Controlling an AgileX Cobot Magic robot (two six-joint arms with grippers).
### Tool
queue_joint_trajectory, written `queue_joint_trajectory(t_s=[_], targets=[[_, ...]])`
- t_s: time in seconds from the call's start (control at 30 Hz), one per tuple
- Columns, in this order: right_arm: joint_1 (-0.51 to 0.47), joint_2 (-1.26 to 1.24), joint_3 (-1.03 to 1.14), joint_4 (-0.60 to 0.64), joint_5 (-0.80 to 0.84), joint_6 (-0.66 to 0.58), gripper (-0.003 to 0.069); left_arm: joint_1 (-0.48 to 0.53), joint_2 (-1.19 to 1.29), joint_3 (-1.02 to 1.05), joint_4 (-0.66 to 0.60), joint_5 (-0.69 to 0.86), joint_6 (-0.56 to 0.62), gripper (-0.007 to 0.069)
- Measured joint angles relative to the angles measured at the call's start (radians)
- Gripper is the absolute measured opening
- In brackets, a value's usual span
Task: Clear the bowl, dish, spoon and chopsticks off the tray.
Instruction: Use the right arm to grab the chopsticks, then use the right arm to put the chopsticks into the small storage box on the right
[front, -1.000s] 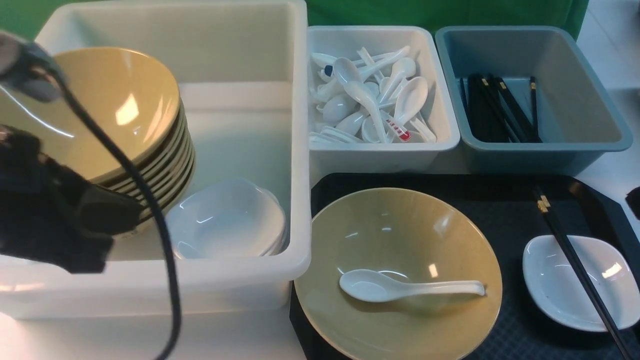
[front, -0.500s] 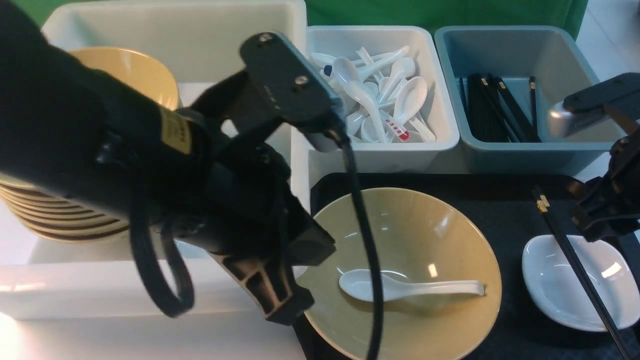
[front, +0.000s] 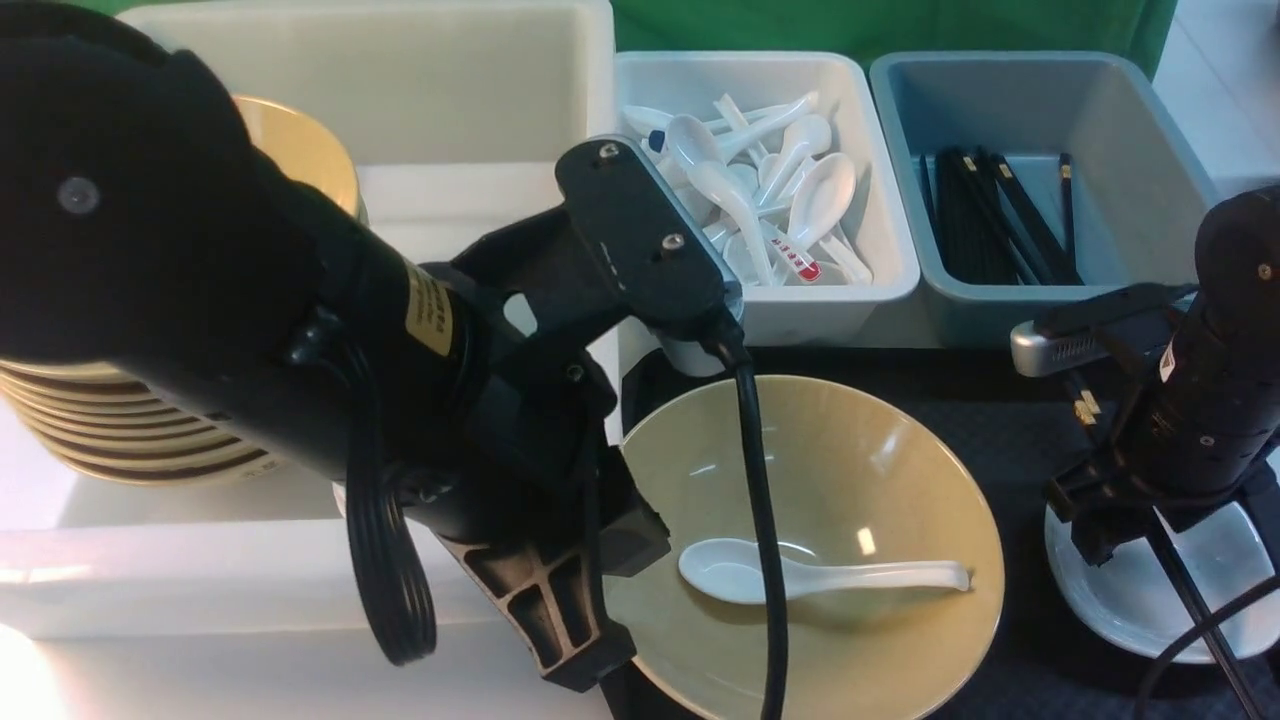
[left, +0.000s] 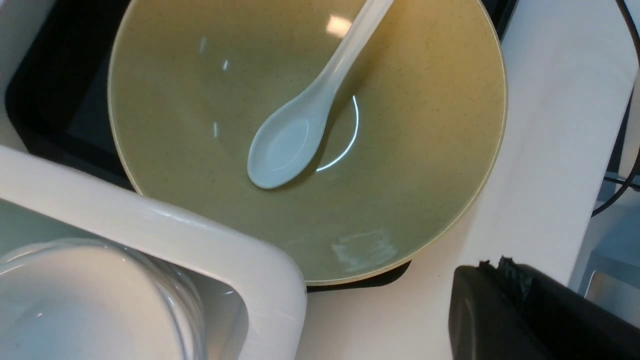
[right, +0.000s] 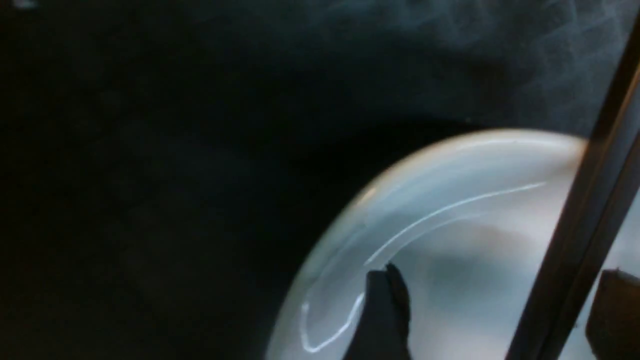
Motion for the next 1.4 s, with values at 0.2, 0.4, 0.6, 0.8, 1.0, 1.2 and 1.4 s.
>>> queue_joint_trajectory(t_s=[0.2,0.4,0.6,0.8,1.0,1.2,1.4], targets=[[-0.025,0.003,0.006,-0.003,-0.015,-0.008,0.0501,0.000,0.000,0.000,0.002,-0.005,0.000,-0.0015],[-0.029,0.003,0.011,-0.003,-0.014,-0.038,0.0190,0.000,0.000,0.000,0.002,-0.041,0.000,-0.0015],[-0.029,-0.030,0.011,-0.003,0.055,-0.067,0.0146,0.000,0.000,0.000,0.003,-0.053,0.000,-0.0015],[-0.008,-0.217,-0.059,-0.002,0.097,-0.091,0.0146,0.000,0.000,0.000,0.014,-0.066,0.000,-0.0015],[-0.017,-0.214,-0.318,-0.001,0.053,-0.088,0.0146,0.000,0.000,0.000,0.021,-0.082,-0.006,-0.0015],[-0.047,-0.038,-0.615,-0.002,-0.108,0.012,0.0146,0.000,0.000,0.000,0.025,-0.076,-0.054,-0.0015],[-0.057,0.193,-0.818,-0.003,-0.220,0.097,0.0146,0.000,0.000,0.000,0.027,-0.050,-0.091,-0.0015]])
